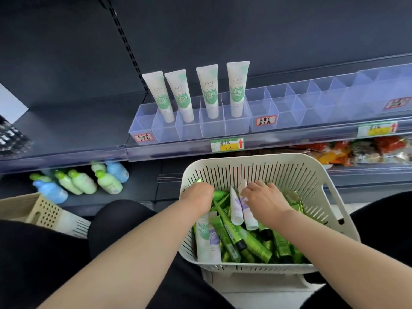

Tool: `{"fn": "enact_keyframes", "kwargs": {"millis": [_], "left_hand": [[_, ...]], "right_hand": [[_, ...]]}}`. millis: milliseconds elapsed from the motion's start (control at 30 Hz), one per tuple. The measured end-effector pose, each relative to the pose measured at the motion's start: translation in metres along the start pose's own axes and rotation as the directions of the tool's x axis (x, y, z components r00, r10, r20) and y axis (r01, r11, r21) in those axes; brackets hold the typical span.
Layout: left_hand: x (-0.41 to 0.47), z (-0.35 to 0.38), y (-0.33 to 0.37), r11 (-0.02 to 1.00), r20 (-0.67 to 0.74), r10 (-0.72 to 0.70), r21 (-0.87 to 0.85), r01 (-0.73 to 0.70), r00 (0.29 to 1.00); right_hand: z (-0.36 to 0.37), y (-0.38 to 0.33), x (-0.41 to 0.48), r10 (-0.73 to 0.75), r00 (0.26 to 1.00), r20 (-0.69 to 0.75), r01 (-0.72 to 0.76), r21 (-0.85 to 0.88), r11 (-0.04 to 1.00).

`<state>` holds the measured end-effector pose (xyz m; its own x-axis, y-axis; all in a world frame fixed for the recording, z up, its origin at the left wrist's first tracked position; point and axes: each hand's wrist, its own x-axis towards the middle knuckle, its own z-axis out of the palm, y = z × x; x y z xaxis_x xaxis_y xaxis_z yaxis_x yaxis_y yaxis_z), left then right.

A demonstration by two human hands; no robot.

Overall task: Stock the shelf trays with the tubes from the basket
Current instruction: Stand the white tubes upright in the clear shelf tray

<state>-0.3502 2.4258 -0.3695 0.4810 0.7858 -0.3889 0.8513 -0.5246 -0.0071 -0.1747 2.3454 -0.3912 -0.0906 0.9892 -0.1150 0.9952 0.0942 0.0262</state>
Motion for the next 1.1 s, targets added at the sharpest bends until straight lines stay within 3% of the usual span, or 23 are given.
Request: {"fn": "enact_keyframes", "kwargs": {"millis": [167, 500, 700, 933, 1100], "left_hand": [[0.0, 0.009, 0.004, 0.995, 0.156, -0.004, 0.094, -0.011, 0.988], [0.011, 0.007, 0.012, 0.967, 0.327, -0.039, 0.249, -0.046, 0.944], [0.016, -0.006, 0.02, 0.98, 0.36, -0.039, 0.196, -0.035, 0.932], [0.011, -0.019, 0.013, 0.996, 0.341, 0.048, -0.084, -0.021, 0.939], [0.008, -0.034, 0.009, 0.938, 0.097, 0.007, -0.347, 0.027, 0.995]], "right_hand": [[0.013, 0.012, -0.004, 0.048, 0.997, 0.055, -0.05, 0.034, 0.998], [0.029, 0.015, 0.001, 0.046, 0.997, 0.058, -0.051, 0.078, 0.996], [0.029, 0.012, 0.004, 0.066, 0.996, 0.063, -0.072, 0.094, 0.993], [0.021, 0.015, 0.0, 0.147, 0.986, 0.085, -0.157, 0.13, 0.979], [0.017, 0.023, -0.007, 0.234, 0.968, 0.087, -0.244, 0.127, 0.961]]}}
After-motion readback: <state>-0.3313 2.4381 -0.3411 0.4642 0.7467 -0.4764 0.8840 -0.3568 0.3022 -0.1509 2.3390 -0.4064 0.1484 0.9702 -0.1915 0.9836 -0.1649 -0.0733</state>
